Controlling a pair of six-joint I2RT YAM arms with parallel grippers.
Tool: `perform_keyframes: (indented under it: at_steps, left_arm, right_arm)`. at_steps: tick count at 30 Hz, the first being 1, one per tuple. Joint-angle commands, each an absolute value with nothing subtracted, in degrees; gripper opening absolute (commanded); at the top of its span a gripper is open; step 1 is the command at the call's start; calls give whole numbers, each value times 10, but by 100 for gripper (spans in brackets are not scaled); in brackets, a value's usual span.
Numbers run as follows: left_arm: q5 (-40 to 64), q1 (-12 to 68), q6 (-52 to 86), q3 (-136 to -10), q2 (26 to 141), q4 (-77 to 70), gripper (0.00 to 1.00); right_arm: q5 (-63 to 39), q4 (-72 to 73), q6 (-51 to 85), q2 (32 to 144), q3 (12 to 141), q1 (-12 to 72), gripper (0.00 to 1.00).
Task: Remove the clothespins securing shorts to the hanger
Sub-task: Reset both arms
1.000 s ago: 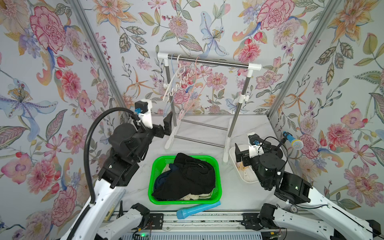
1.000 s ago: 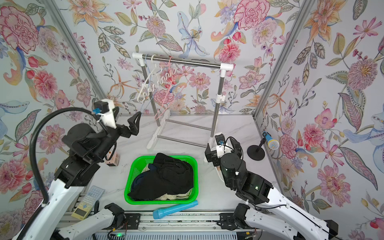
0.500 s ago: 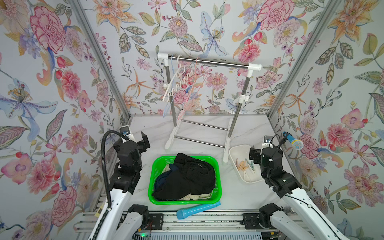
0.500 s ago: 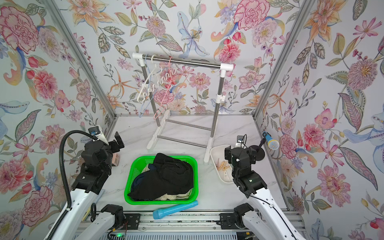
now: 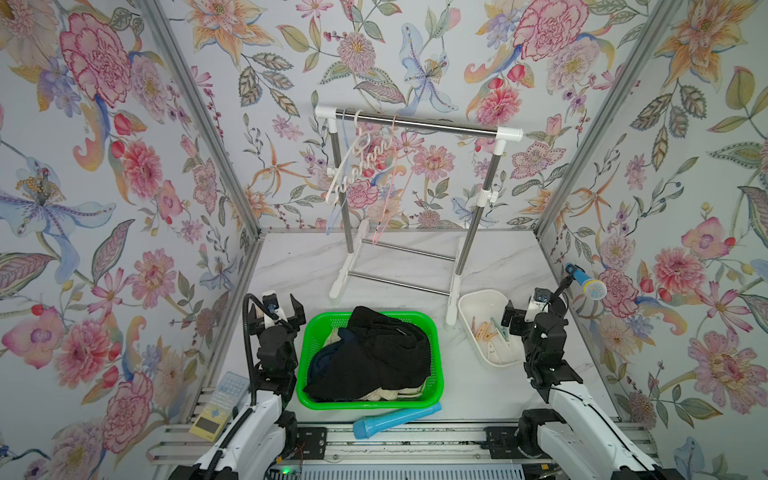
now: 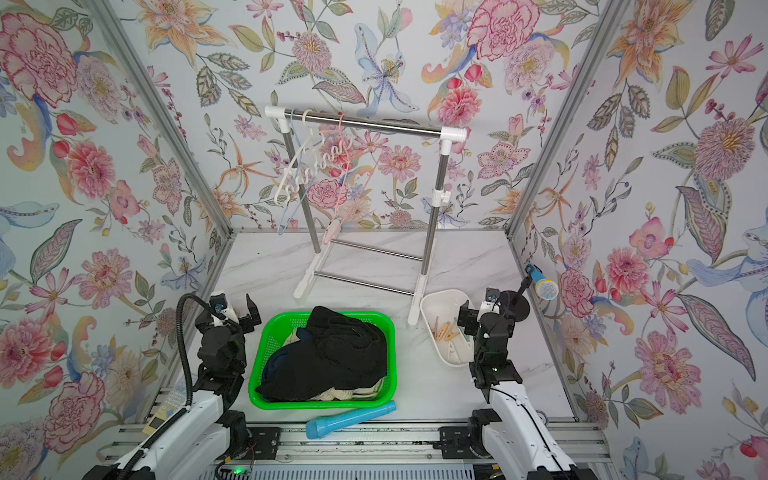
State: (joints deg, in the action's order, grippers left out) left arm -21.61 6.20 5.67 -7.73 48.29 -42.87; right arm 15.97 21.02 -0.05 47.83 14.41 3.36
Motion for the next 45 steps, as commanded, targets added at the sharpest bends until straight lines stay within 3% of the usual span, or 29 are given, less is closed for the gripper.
perform_keyframes:
  at_steps: [1, 14, 19, 22, 28, 30, 34, 45]
  left_arm:
    - [-176, 48, 20, -52, 517, -586, 99]
    - [-90, 9, 47, -17, 758, -853, 99]
    - [-85, 10, 47, -4, 923, -1025, 99]
    - [-59, 10, 35, -48, 908, -927, 99]
    - [-27, 12, 17, -124, 900, -785, 100]
    - [-24, 12, 17, -121, 900, -794, 99]
    - [-27, 12, 16, -120, 901, -799, 99]
    - [-25, 12, 15, -120, 901, -797, 99]
  right_arm:
    - [118, 348, -16, 508, 121, 20, 99]
    - [85, 551, -10, 670, 83, -1, 99]
    - [67, 614, -2, 733, 91, -3, 99]
    - [47, 613, 5, 759, 109, -5, 99]
    - [10, 783, -16, 904, 105, 6, 99]
    - [9, 681, -14, 873, 130, 4, 99]
    - [5, 612, -12, 882, 173, 2, 99]
    - [-1, 623, -16, 886, 172, 3, 99]
